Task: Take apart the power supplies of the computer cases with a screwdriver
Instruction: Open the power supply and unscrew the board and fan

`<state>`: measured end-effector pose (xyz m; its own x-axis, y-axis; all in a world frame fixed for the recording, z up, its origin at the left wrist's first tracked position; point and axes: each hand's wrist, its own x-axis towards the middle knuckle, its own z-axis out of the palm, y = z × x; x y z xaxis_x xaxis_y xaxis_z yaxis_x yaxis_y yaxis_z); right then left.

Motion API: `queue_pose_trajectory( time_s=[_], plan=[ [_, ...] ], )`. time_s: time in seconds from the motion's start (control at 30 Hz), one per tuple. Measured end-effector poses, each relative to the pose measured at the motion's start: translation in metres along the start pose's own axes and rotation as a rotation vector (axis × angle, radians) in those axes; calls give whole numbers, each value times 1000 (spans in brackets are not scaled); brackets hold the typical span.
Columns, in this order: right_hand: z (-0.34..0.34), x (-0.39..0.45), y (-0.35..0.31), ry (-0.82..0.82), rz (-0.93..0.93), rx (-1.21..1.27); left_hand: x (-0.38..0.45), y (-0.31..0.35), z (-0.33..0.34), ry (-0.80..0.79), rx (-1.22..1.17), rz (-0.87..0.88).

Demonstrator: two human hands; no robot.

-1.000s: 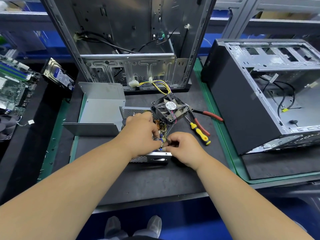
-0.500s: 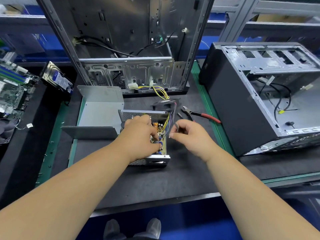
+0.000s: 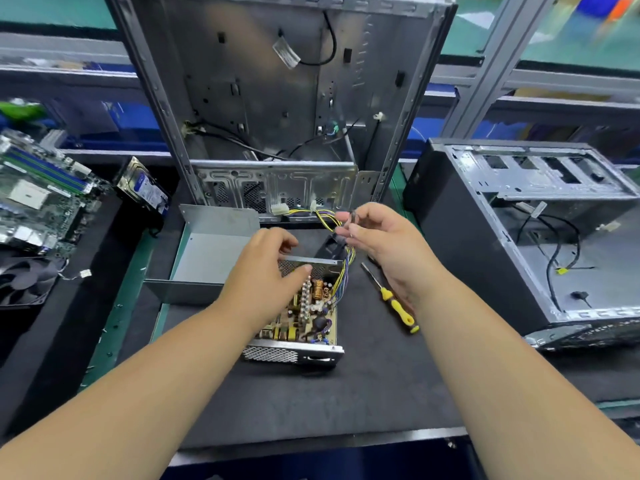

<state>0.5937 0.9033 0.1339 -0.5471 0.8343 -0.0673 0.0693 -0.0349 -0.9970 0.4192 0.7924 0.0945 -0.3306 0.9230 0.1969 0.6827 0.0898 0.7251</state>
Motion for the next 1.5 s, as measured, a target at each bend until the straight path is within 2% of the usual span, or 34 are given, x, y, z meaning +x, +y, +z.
queue_pose_trajectory(
  time_s=[0.27, 0.5, 0.67, 0.83, 1.03, 1.1, 1.27, 1.37, 1.43, 1.5],
  plan=[
    [17, 12, -40, -146, -100, -1, 27, -9, -33, -121, -159, -160],
    [49, 21, -88, -374, -196, 218, 38, -12, -65, -292, -363, -201],
    [83, 29, -95, -412, -171, 253, 40, -29, -79, -201, -595, -282],
    [102, 38, -93, -334, -115, 231, 41, -65, -102, -46, -608, -346],
    [137, 50, -86, -322, -71, 175, 43, -92, -121, -272, -632, -315],
    [155, 56, -82, -357, -55, 166, 44, -95, -119, -283, -580, -330],
    [175, 68, -77, -407, 0, 218, 50, -109, -117, -82, -599, -425],
    [168, 86, -65, -234, 65, -20, 53, -123, -123, -6, -524, -384],
    [156, 96, -52, -68, 76, -435, 53, -129, -129, -39, -379, -349],
    [142, 102, -33, -25, 67, -855, 54, -130, -134, -124, -146, -321]
  ],
)
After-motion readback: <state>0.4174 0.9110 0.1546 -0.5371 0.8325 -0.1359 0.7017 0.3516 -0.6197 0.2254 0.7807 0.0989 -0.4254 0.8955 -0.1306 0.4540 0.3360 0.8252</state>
